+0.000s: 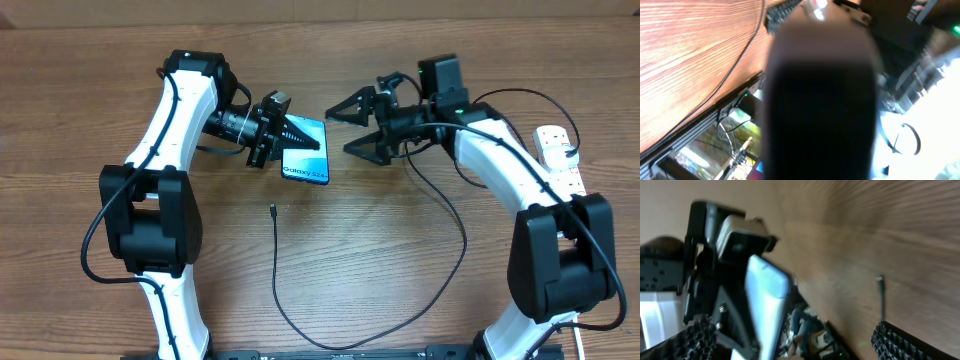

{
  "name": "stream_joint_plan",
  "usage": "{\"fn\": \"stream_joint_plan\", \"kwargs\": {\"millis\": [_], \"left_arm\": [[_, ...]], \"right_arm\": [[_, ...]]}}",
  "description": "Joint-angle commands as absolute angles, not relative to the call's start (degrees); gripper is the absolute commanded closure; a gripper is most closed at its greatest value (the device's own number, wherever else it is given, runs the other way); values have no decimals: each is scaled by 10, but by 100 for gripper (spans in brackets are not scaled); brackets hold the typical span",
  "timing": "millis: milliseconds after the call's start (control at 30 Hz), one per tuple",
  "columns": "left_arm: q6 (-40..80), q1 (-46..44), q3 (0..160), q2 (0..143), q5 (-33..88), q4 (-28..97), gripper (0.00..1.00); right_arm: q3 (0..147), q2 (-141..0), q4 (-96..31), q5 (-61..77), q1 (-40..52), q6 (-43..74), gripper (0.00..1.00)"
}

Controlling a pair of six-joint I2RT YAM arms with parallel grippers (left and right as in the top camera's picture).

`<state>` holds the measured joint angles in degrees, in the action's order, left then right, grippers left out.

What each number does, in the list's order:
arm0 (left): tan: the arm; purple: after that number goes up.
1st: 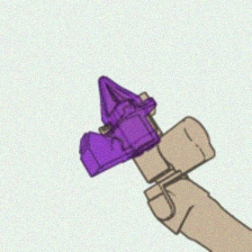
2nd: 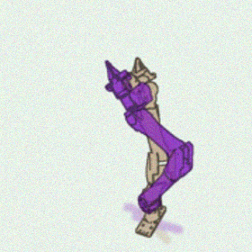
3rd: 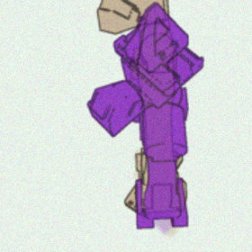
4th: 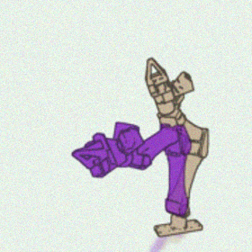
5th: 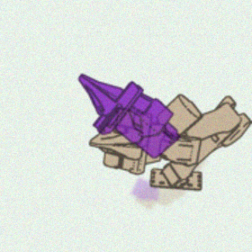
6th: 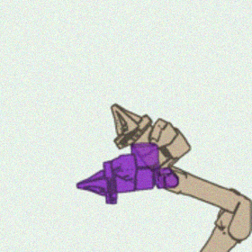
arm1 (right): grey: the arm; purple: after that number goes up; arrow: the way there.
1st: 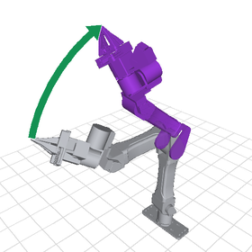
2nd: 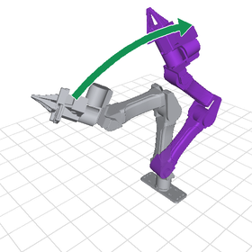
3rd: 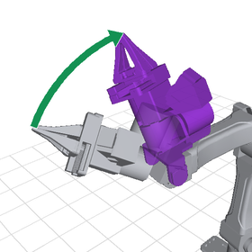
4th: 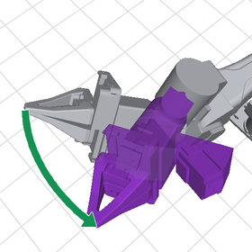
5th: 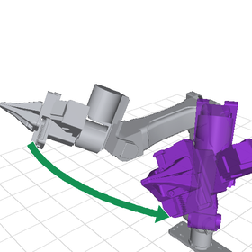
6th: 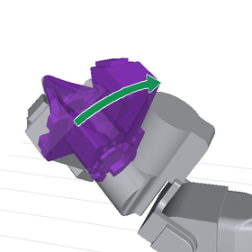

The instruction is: Plug charger to phone and switch on socket

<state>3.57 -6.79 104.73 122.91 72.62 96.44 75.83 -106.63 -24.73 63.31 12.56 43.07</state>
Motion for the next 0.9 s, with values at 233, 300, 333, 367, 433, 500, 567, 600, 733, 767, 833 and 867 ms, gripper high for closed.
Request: {"fn": "stream_joint_plan", "kwargs": {"millis": [233,300,333,367,433,500,567,600,733,767,833,867], "left_arm": [[53,-107,1059,1218,765,969,96],[54,-115,1059,1217,765,969,96],[54,-118,1059,1214,765,969,96],[55,-120,1059,1212,765,969,96],[68,-124,1059,1204,764,969,96],[81,-127,1059,1192,765,969,96],[96,-129,1059,1176,765,969,96],[97,-129,1059,1167,765,969,96],[97,-129,1059,1120,758,969,96],[99,-129,1059,1110,759,969,96],[120,-129,1059,1086,759,969,96],[129,-129,1059,1077,758,969,96]], "right_arm": [[757,-1067,-372,479,70,344,0],[757,-1067,-400,429,68,344,0],[757,-1067,-411,395,68,344,0],[757,-1067,-414,374,68,344,0],[757,-1067,-415,343,68,344,0],[757,-1067,-415,321,68,344,0],[757,-1067,-415,298,68,344,0],[757,-1067,-415,285,68,344,0],[757,-1067,-415,250,68,344,0],[757,-1067,-414,248,68,344,0],[757,-1067,-414,244,68,344,0],[757,-1067,-415,244,68,344,0]]}}
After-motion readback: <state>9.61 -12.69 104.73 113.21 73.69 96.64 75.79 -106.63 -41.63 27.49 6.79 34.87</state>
